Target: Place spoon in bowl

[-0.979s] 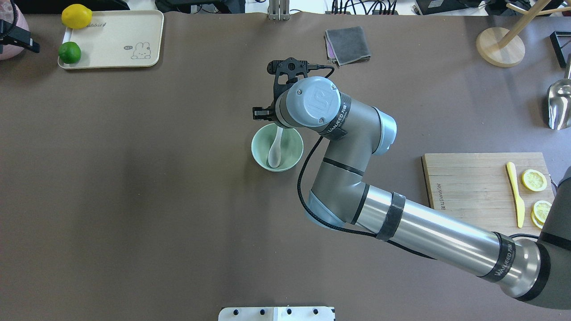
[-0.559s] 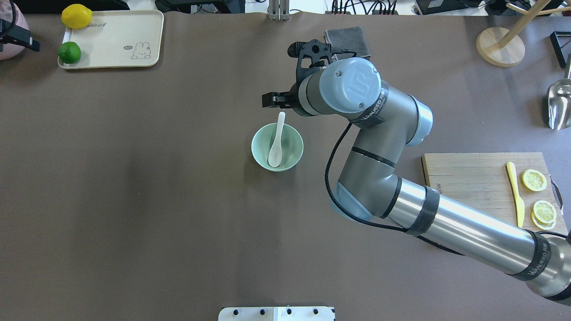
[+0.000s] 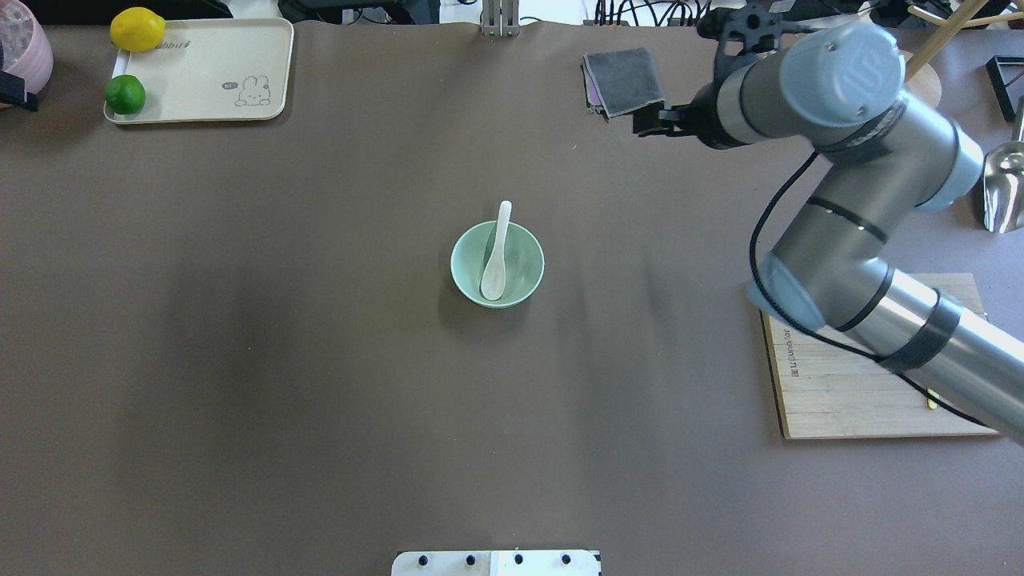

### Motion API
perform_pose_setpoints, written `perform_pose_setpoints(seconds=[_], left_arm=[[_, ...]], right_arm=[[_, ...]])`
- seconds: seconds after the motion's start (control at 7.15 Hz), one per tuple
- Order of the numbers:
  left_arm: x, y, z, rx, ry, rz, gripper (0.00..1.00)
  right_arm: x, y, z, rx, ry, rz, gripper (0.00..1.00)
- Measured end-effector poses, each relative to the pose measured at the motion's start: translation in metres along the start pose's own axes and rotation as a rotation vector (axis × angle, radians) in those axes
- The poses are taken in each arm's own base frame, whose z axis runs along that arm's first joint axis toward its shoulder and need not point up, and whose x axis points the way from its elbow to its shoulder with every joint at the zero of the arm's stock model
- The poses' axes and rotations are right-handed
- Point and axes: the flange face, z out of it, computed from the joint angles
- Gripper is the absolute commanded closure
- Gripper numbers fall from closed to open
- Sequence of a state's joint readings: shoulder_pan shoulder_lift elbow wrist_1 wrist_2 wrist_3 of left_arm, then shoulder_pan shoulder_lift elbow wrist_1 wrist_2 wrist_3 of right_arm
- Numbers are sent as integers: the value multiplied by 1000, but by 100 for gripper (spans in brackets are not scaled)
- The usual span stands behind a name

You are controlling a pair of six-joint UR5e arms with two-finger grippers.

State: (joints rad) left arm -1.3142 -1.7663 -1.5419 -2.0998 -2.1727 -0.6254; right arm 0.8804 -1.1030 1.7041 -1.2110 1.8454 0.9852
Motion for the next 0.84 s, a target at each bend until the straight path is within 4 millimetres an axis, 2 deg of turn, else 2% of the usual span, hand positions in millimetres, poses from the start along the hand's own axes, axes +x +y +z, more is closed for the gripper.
perform_pose_setpoints(seconds=[0.14, 0.28, 0.42, 0.56, 0.7, 0.84], left_arm=[[-16, 4, -3, -15, -22, -12, 2], [-42, 2, -15, -41, -52, 1, 2], [-80, -4, -38, -75, -85, 38, 2], [-118, -6, -65, -113, -99, 41, 2], [-148, -3, -87, -147, -79, 1, 2], [-166, 7, -100, -164, -57, -36, 2]], right_arm=[[80, -26, -18, -108, 54, -91, 0], [159, -39, -38, -197, 110, -156, 0], [240, -37, -58, -272, 158, -209, 0], [309, -25, -76, -344, 176, -243, 0], [370, -6, -95, -412, 170, -241, 0], [416, 18, -110, -465, 145, -213, 0]])
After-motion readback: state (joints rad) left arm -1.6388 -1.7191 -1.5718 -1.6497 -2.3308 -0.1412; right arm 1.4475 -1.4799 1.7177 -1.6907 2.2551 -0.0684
